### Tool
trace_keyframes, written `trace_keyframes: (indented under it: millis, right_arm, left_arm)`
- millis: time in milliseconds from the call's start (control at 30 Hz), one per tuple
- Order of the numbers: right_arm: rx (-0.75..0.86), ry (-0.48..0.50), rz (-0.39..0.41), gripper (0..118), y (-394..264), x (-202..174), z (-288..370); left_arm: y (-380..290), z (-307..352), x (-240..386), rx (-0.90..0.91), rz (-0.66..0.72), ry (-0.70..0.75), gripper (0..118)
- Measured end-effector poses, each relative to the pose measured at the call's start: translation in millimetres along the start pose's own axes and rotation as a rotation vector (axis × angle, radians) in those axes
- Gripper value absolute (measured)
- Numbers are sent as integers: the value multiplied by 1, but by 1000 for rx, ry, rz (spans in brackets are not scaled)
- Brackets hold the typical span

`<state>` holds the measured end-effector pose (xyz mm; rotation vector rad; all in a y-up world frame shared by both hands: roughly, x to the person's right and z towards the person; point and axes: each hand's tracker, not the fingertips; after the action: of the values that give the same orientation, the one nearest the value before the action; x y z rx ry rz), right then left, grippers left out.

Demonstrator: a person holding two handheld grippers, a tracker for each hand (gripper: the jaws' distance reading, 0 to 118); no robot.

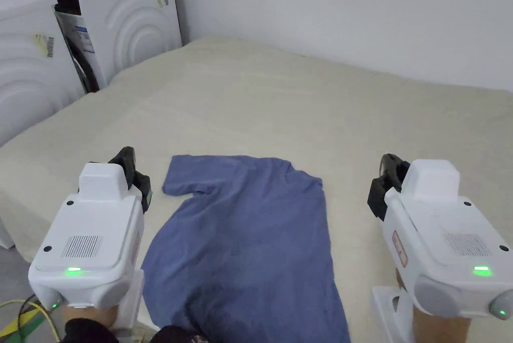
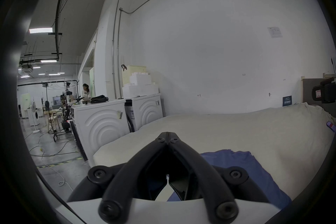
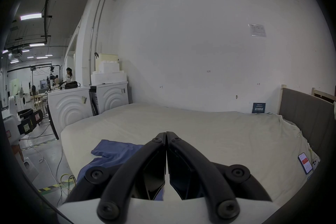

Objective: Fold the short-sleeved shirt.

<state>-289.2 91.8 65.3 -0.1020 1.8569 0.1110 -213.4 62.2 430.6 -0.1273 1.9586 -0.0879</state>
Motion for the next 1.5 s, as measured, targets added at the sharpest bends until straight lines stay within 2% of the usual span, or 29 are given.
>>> trace_keyframes:
  millis: [200,367,700,767,800,833,900,1033,1333,1400,1467,1500]
  right_arm:
    - [-11,18,0,0,-3,-5,-2]
    - [-15,10,6,0,-4,1,-3]
    - [-44,-37,-4,0,-13,26,-14]
    - [-54,-46,-6,0,-16,31,-16]
    - [-60,-51,-6,0,-18,34,-18]
    - [-66,-56,-4,0,-19,37,-20]
    - [-78,-68,-3,0,-23,43,-22]
    - [-103,-95,-3,0,-31,58,-25]
    - [-169,-148,-11,0,-53,87,-27]
    - [-182,-158,-16,0,-58,92,-27]
    - [-194,-166,-20,0,-61,96,-27]
    - [-199,-170,-23,0,-63,98,-27]
  left_arm:
    - [-7,-1,-5,-23,0,4,0]
    - [-9,-14,3,-83,50,-55,0]
    - [-32,-84,60,-376,43,-237,2]
    - [-38,-102,75,-479,54,-264,18]
    - [-34,-103,86,-519,68,-265,33]
    - [-37,-111,95,-583,71,-276,60]
    - [-50,-128,109,-690,77,-281,94]
    - [-87,-153,132,-840,44,-248,112]
    - [-148,-174,163,-1091,57,-186,111]
    - [-155,-172,169,-1149,58,-187,97]
    - [-150,-167,169,-1107,65,-174,93]
    - [-148,-168,170,-1117,69,-185,83]
